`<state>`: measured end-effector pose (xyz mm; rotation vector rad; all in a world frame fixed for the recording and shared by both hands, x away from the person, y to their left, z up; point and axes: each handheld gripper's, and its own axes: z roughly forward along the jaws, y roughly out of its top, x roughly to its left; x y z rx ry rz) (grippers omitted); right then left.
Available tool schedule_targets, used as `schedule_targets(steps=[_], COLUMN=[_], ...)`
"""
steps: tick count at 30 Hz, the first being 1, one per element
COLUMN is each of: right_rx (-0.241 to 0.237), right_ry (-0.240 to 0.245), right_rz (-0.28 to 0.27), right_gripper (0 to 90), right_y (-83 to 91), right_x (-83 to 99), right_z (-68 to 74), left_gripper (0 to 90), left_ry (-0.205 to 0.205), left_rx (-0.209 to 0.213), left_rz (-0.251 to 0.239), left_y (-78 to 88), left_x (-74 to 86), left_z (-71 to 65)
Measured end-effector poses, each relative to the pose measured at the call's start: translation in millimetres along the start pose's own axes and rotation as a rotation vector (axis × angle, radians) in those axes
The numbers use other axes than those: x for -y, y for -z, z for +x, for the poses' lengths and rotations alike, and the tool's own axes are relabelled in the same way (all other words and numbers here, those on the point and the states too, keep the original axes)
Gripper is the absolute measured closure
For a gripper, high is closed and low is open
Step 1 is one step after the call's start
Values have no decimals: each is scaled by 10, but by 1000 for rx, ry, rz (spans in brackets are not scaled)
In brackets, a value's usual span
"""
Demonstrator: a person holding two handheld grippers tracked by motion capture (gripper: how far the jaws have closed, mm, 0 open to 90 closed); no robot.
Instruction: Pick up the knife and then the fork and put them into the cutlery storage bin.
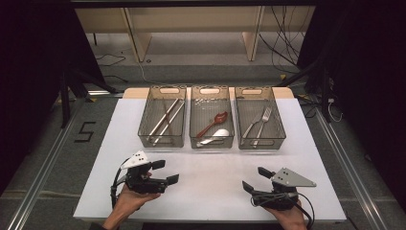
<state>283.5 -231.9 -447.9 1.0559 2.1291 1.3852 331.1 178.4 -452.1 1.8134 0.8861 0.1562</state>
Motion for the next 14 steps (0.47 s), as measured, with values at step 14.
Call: schedule_targets(steps=[14], right_rx=[1], right_ry=[3], right_rz=[0], right_gripper=[259], right_y=[1], right_x=[0], right_z=[2], left_gripper=[159], left_ry=[-10], left_rx=[-12], left_rz=[-2], left_y=[-1], left_x=[-3], left_z=[1])
